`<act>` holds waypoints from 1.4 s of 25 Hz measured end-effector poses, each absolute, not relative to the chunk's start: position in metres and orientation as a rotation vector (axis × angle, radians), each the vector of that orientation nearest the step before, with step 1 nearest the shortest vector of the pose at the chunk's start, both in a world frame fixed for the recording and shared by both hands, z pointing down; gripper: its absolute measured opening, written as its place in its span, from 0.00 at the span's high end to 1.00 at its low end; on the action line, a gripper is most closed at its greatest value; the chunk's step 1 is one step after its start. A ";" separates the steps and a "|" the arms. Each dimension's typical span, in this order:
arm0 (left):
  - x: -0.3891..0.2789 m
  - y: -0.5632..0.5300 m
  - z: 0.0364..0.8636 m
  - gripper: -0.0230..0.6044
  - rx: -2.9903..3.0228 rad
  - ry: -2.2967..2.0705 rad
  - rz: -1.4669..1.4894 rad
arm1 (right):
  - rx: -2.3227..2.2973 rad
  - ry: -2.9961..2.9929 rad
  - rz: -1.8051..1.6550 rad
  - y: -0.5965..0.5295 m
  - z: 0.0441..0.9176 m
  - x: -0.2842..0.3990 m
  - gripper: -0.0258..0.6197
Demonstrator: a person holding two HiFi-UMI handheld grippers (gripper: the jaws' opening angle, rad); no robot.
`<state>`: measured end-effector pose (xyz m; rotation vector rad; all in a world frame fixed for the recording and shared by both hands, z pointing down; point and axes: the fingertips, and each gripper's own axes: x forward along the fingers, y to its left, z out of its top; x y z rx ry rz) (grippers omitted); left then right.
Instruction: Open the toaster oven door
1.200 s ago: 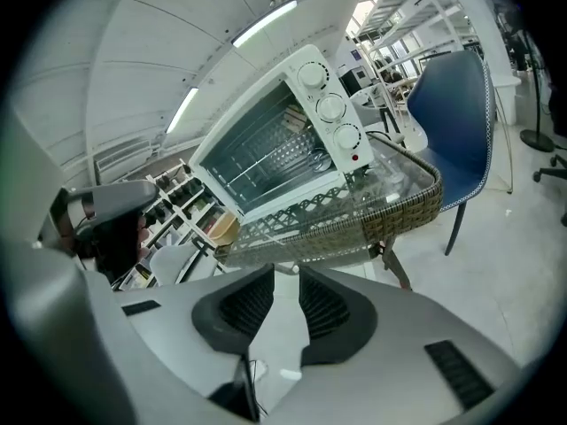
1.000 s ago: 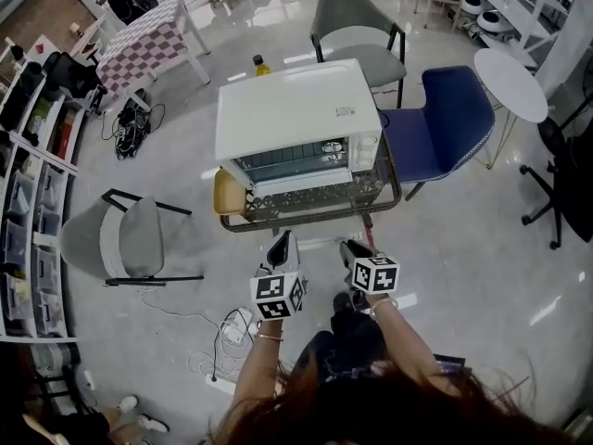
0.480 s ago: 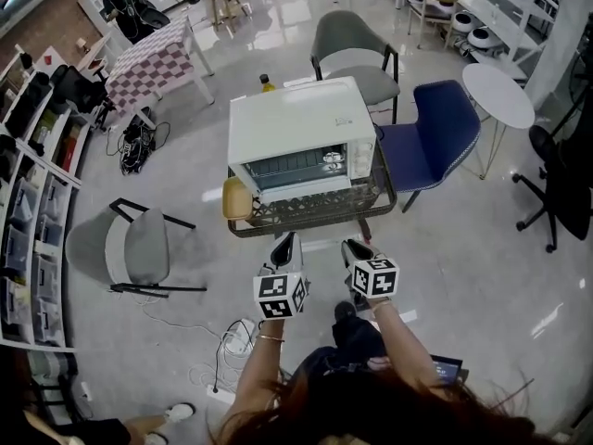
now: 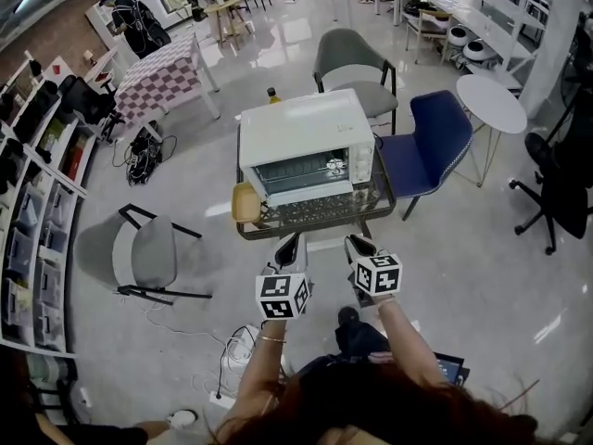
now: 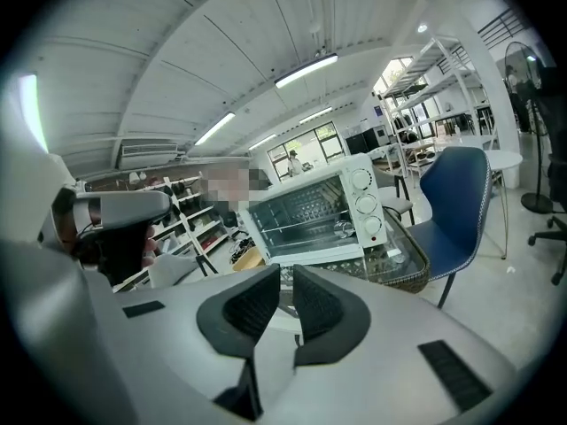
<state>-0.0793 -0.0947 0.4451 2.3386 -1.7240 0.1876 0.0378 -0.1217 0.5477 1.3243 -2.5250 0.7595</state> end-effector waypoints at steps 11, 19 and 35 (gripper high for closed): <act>-0.075 -0.068 0.408 0.94 2.411 -1.741 0.147 | 1.354 -2.585 0.569 -0.102 0.495 0.050 0.91; -0.073 -0.042 0.391 0.94 2.440 -1.761 0.139 | 1.354 -2.641 0.461 -0.080 0.464 0.051 0.93; -0.075 0.013 0.366 0.94 2.475 -1.784 0.126 | 1.377 -2.688 0.312 -0.034 0.421 0.052 0.96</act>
